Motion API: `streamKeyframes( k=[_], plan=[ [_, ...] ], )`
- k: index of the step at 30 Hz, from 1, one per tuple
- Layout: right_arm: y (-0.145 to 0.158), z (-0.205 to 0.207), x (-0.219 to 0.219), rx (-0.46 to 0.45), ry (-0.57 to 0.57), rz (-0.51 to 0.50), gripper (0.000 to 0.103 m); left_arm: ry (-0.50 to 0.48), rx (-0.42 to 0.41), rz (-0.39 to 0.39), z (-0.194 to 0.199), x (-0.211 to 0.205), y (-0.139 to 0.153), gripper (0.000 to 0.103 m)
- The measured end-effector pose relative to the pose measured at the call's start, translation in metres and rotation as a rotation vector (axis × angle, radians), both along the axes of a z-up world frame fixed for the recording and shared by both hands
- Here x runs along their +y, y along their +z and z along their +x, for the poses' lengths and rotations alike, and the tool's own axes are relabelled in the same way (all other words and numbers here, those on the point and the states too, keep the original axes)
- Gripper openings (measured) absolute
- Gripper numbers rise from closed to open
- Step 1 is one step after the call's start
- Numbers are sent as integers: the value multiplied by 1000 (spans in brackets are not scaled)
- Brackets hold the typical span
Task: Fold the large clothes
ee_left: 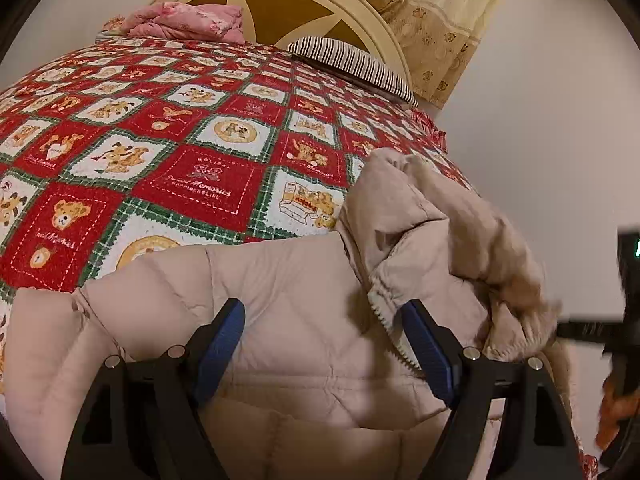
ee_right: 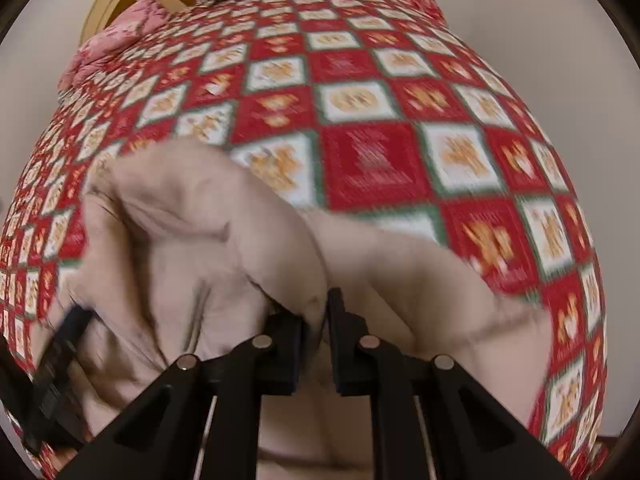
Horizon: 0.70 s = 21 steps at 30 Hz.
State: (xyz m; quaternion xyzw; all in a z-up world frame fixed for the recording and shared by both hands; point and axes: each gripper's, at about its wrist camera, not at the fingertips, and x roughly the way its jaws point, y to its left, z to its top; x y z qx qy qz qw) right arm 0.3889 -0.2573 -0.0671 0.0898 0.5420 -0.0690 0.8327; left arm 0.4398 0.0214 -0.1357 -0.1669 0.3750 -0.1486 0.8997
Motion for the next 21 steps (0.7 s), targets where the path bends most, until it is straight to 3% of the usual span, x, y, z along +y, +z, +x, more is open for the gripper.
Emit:
streamKeyframes(
  k=[3,4,6,9,12,15,18,19,20,21],
  plan=[
    [-31,-17,-19,-5,-54,35,13,-4,-14,-14,-5,3,6,81],
    [-40,-21,-22,-37,-63,54,10,-13,-8,-21,-7,5,10,81],
    [-44,-28,-18,-133,-47,0,10,-41,-21,-22,-12,5,20,81],
    [-48,-41,-6,-257,-37,-89,11,-85,-93,67,-13,-9,45,81],
    [-49,-45,-14,-305,-48,-40,11,-147,-124,166,0,-38,59,82],
    [-49,-45,-22,-323,-56,25,11,-246,17,236,37,-77,42,82],
    [-50,-45,-27,-335,-60,53,11,-212,92,334,54,-96,20,82],
    [-50,-46,-25,-337,-61,57,11,-199,97,351,55,-97,18,77],
    [-50,-46,-25,-339,-62,60,11,-190,92,347,53,-95,18,49],
    [-50,-45,-26,-340,-63,65,11,-176,93,313,51,-88,21,30]
  ],
)
